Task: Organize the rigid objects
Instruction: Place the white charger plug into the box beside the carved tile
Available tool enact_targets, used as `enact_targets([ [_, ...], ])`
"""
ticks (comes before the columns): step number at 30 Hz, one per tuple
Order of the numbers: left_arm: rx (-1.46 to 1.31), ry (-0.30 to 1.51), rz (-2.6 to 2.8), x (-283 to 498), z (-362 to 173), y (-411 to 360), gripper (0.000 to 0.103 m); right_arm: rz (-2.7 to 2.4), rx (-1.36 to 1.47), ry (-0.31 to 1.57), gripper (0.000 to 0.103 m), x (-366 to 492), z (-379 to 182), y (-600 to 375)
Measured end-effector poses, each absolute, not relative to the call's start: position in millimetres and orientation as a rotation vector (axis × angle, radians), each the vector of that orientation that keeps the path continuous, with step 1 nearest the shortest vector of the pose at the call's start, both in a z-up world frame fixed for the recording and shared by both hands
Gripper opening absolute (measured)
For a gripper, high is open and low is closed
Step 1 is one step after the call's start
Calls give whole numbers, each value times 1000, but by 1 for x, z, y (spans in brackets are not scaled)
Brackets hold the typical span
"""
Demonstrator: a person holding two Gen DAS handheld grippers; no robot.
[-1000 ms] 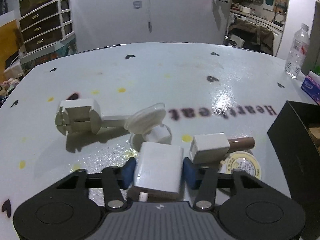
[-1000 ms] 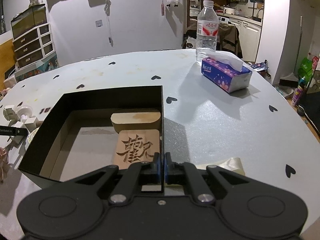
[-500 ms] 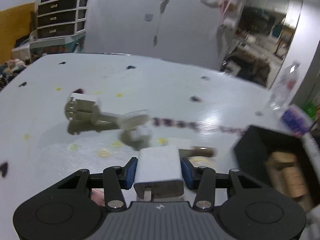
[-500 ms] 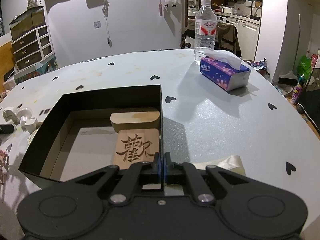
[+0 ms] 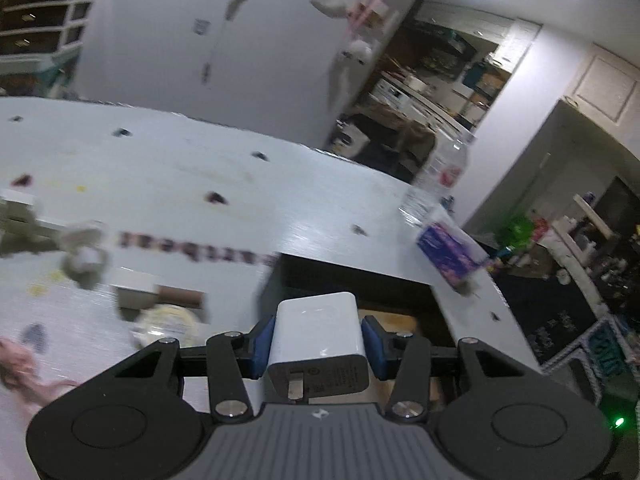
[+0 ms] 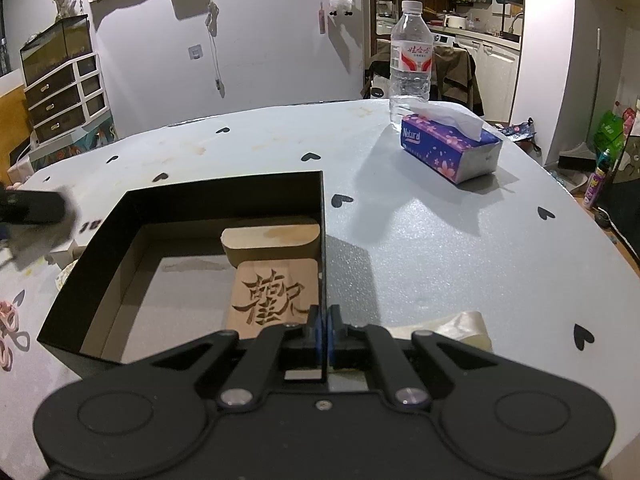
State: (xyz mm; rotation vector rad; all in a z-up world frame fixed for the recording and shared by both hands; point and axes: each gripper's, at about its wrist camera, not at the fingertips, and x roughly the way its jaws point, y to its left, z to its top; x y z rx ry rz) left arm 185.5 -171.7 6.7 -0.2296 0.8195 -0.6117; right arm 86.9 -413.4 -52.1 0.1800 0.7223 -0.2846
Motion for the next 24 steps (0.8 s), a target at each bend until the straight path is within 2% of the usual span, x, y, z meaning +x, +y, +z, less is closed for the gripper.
enact_targets([
  [10, -204, 968, -599, 200, -26, -249, 47, -278, 175, 718, 3, 87, -53, -414],
  [24, -167, 1047, -446, 226, -63, -282, 49, -264, 183, 710, 4, 84, -54, -416],
])
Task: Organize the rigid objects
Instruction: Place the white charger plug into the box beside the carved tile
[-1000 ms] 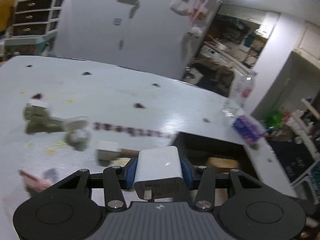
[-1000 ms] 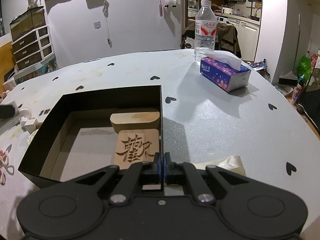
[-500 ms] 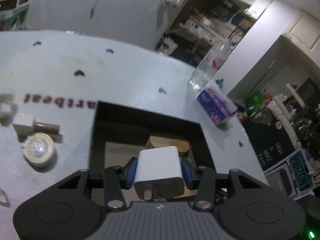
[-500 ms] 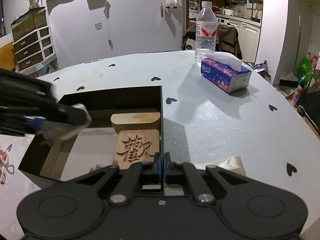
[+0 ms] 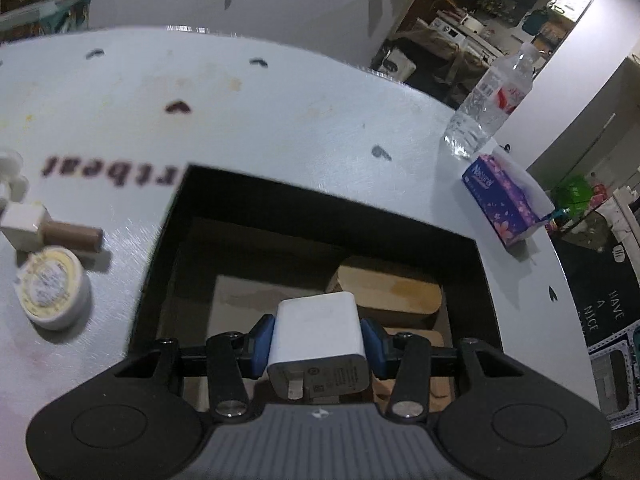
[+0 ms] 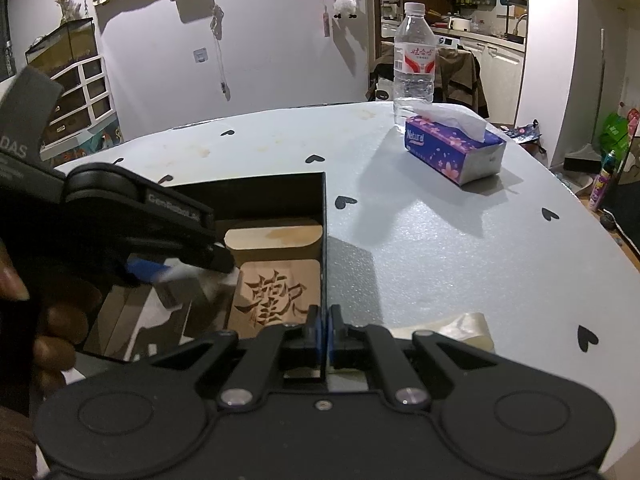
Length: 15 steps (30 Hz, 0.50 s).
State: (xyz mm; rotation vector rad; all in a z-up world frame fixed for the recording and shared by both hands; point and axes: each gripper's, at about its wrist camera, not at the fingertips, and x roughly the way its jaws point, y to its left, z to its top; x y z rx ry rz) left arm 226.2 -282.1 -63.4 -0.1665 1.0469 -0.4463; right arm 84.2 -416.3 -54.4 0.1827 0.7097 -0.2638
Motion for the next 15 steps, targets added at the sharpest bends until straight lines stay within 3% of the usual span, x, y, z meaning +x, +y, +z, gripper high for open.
enact_targets([
  [3, -202, 1078, -460, 227, -70, -282, 54, -261, 181, 708, 4, 84, -55, -416],
  [15, -207, 1098, -498, 220, -70, -278, 57, -260, 181, 708, 4, 83, -55, -416],
])
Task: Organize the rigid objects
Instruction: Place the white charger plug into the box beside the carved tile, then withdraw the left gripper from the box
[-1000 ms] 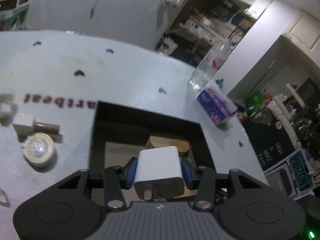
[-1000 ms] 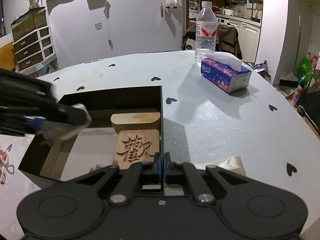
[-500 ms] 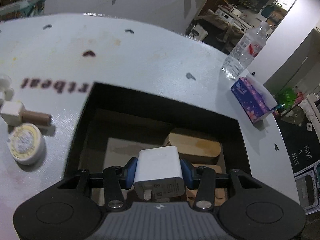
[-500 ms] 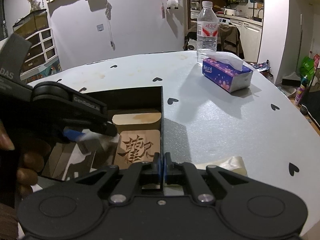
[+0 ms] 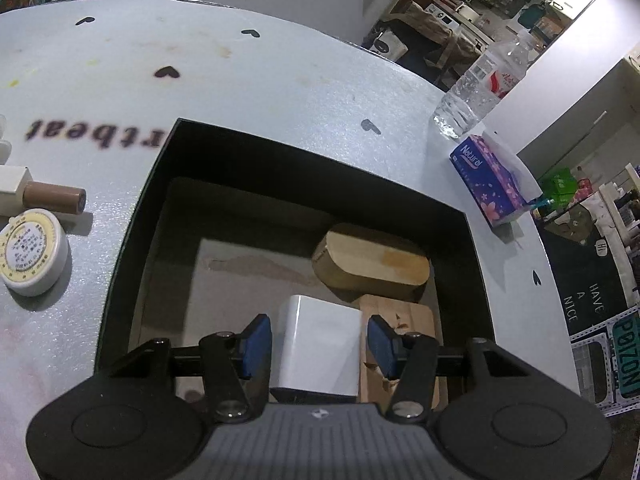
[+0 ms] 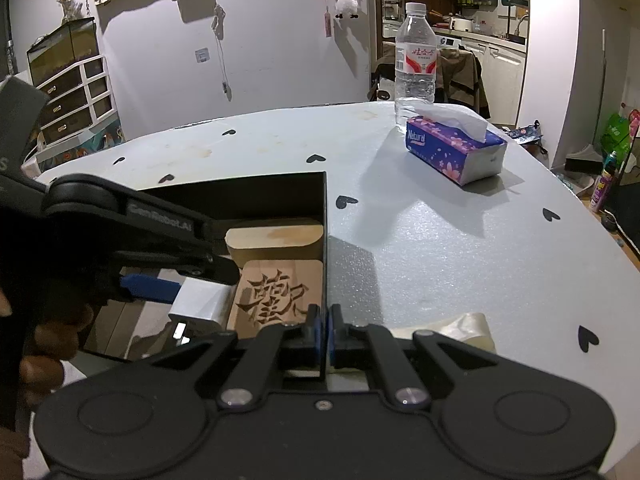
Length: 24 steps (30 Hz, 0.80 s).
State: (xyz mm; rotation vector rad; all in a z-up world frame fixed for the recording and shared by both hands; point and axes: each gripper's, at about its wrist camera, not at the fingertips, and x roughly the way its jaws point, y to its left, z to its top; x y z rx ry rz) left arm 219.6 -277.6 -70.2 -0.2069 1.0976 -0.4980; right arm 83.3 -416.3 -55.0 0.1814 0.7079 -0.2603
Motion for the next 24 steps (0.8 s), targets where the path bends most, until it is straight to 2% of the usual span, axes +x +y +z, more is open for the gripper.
enact_targets([
  [9, -151, 1029, -576, 201, -51, -273, 77, -260, 183, 708, 4, 83, -55, -416],
  [13, -134, 990, -612, 189, -40, -268, 81, -260, 182, 707, 4, 83, -55, -416],
  [18, -103, 869, -624, 173, -19, -253, 97, -261, 181, 708, 4, 83, -55, -416],
  [24, -45, 735, -594, 156, 0, -229, 103, -269, 175, 712, 4, 83, -55, -415],
])
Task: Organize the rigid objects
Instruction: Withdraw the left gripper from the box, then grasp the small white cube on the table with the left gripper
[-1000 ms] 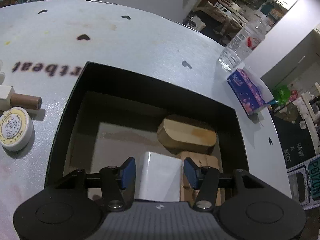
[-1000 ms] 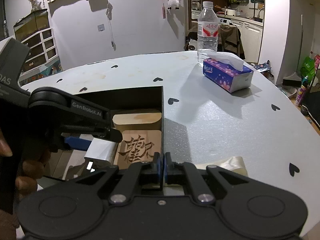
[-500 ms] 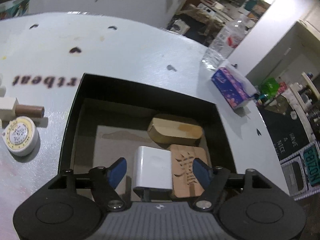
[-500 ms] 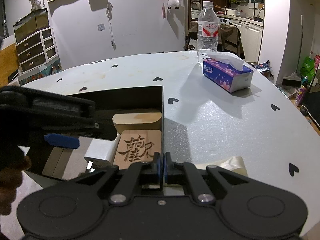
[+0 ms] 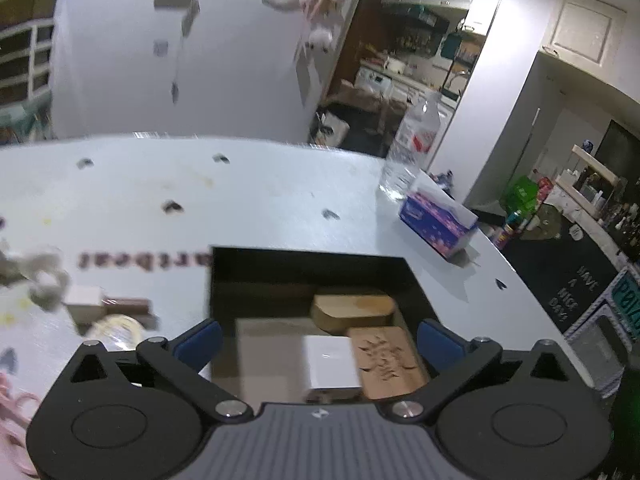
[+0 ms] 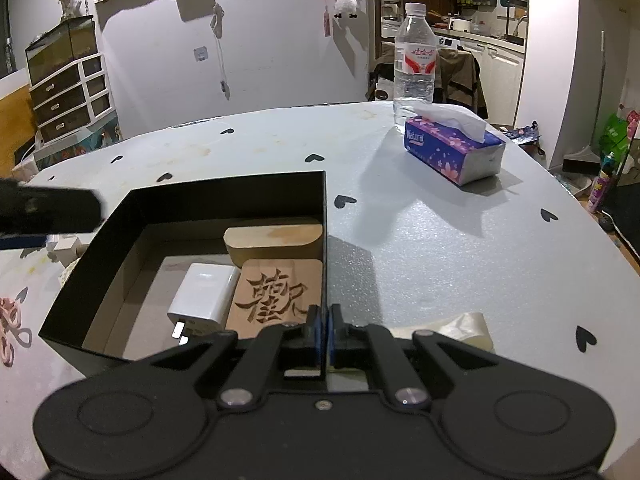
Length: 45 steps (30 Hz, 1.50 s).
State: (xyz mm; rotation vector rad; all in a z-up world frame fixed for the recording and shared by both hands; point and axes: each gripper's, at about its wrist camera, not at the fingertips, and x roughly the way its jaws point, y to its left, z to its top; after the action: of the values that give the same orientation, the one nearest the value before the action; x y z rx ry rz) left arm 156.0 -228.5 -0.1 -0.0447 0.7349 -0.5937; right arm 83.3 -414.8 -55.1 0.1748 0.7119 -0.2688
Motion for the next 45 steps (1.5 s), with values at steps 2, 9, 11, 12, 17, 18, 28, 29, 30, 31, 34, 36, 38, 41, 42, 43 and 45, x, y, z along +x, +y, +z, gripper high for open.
enact_targets([
  [2, -36, 713, -573, 152, 2, -219, 103, -269, 174, 713, 4, 83, -55, -415],
  [9, -49, 690, -480, 151, -8, -179, 103, -271, 172, 716, 4, 83, -55, -414],
  [11, -76, 699, -450, 154, -14, -165, 103, -272, 170, 718, 4, 82, -55, -414],
  [12, -86, 701, -434, 156, -17, -158, 103, -272, 170, 717, 4, 82, -56, -414],
  [17, -114, 714, -329, 165, -30, -128, 103, -274, 167, 718, 4, 83, -56, -413],
  [18, -119, 716, -319, 167, -32, -123, 103, -274, 167, 718, 4, 83, -56, -413],
  [28, -49, 659, -247, 205, -43, -112, 103, -280, 165, 719, 4, 83, -56, -412],
  [29, -47, 655, -243, 212, -44, -114, 101, -280, 166, 719, 3, 83, -56, -412],
  [30, -45, 656, -240, 217, -46, -115, 98, -280, 166, 719, 3, 83, -56, -412],
  [31, -42, 658, -238, 222, -48, -117, 94, -280, 166, 720, 3, 83, -56, -412],
  [34, -43, 686, -248, 239, -56, -121, 76, -280, 164, 721, 3, 83, -56, -411],
  [36, -41, 696, -244, 247, -62, -123, 65, -282, 164, 722, 3, 83, -56, -411],
  [38, -38, 704, -243, 254, -67, -125, 60, -281, 165, 722, 3, 83, -56, -412],
  [41, -42, 705, -256, 259, -73, -125, 53, -282, 165, 722, 3, 83, -56, -412],
  [42, -43, 700, -266, 259, -73, -125, 48, -282, 164, 722, 3, 83, -56, -412],
  [43, -44, 697, -276, 258, -73, -125, 45, -283, 164, 722, 3, 83, -56, -411],
  [45, -30, 692, -271, 257, -72, -125, 41, -281, 165, 722, 3, 83, -56, -412],
])
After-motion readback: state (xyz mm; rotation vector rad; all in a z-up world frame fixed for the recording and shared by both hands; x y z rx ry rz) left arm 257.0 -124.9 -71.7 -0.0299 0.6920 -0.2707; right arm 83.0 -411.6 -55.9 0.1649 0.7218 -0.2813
